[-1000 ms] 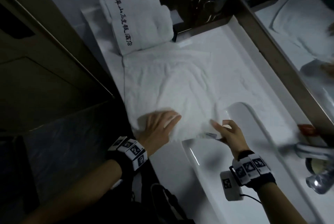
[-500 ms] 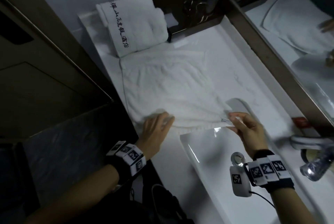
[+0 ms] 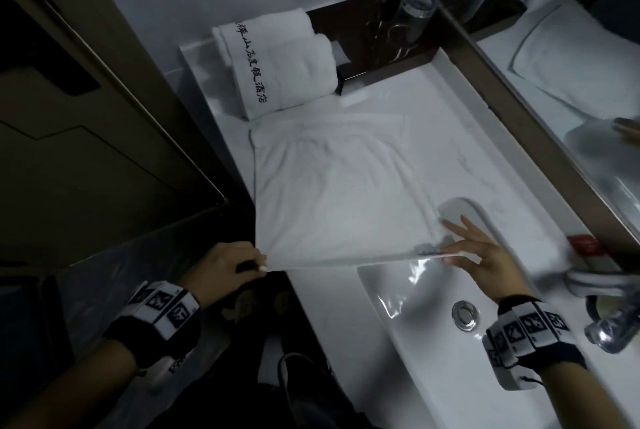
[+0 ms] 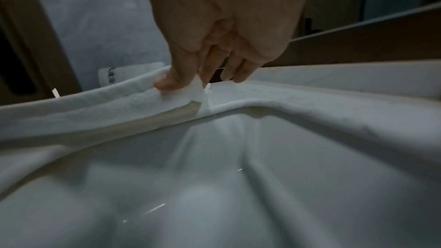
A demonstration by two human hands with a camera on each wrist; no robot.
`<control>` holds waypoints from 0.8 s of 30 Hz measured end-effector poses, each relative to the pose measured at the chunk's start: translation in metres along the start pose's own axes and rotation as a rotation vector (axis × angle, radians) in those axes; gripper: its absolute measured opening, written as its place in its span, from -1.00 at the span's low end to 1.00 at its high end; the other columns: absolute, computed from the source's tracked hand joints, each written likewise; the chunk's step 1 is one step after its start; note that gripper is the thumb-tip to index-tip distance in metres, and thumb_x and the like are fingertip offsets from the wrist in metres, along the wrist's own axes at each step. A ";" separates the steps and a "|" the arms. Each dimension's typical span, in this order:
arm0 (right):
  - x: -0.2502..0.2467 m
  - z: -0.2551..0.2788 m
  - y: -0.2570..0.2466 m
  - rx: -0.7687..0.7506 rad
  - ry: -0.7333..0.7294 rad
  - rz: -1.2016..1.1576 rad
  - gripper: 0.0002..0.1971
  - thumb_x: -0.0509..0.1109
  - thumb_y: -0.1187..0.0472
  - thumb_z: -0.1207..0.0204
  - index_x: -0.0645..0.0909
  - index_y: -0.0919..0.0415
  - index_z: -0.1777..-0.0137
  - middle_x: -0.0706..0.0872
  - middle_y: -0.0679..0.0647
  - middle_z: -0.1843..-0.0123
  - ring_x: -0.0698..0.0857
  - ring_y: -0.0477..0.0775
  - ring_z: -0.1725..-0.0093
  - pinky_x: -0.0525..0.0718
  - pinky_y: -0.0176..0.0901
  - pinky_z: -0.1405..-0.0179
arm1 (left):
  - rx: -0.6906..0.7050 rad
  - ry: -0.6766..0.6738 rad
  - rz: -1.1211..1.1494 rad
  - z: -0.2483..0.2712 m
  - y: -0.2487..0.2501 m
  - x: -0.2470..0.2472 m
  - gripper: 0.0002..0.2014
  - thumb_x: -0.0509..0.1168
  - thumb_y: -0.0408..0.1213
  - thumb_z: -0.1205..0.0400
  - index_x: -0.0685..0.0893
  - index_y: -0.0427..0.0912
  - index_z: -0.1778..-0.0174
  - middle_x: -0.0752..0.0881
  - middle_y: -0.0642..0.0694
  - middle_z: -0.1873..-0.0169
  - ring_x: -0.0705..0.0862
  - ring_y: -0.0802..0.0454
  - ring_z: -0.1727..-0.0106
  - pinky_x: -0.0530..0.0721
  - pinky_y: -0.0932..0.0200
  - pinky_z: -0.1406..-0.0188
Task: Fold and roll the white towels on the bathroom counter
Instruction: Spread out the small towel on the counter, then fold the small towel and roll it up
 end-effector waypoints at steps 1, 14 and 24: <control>0.002 0.002 -0.002 -0.004 -0.062 0.025 -0.89 0.54 0.37 -0.32 0.80 0.16 0.22 0.56 -0.21 -0.36 0.29 -0.29 -0.51 0.20 -0.61 -0.38 | 0.007 -0.015 -0.028 0.002 -0.001 -0.003 -0.91 0.47 -0.38 -0.47 0.79 -0.28 0.14 0.76 -0.17 0.19 0.64 0.19 0.10 0.64 0.23 0.02; -0.016 -0.047 -0.027 0.082 0.035 -0.192 -0.82 0.45 0.26 -0.47 0.69 -0.02 0.31 0.71 -0.11 0.35 0.64 -0.17 0.26 0.51 -0.62 0.29 | -0.071 0.047 0.105 -0.004 0.001 -0.039 -0.97 0.37 -0.15 -0.55 0.70 0.02 0.19 0.76 0.10 0.31 0.70 0.34 0.24 0.59 0.51 0.20; -0.016 -0.149 -0.048 0.071 0.130 -0.166 -0.94 0.38 0.25 -0.54 0.63 0.19 0.16 0.67 0.13 0.27 0.60 0.07 0.26 0.63 -0.49 0.45 | -0.236 0.286 0.296 -0.086 -0.023 -0.087 -0.92 0.30 -0.32 -0.61 0.66 -0.24 0.15 0.73 -0.18 0.25 0.68 0.22 0.31 0.74 0.34 0.27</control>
Point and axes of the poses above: each hand's wrist, its own z-axis away from the middle knuckle, its own x-axis out of the palm, y = z × x, the point moved 8 cm from there along -z, towards the middle knuckle
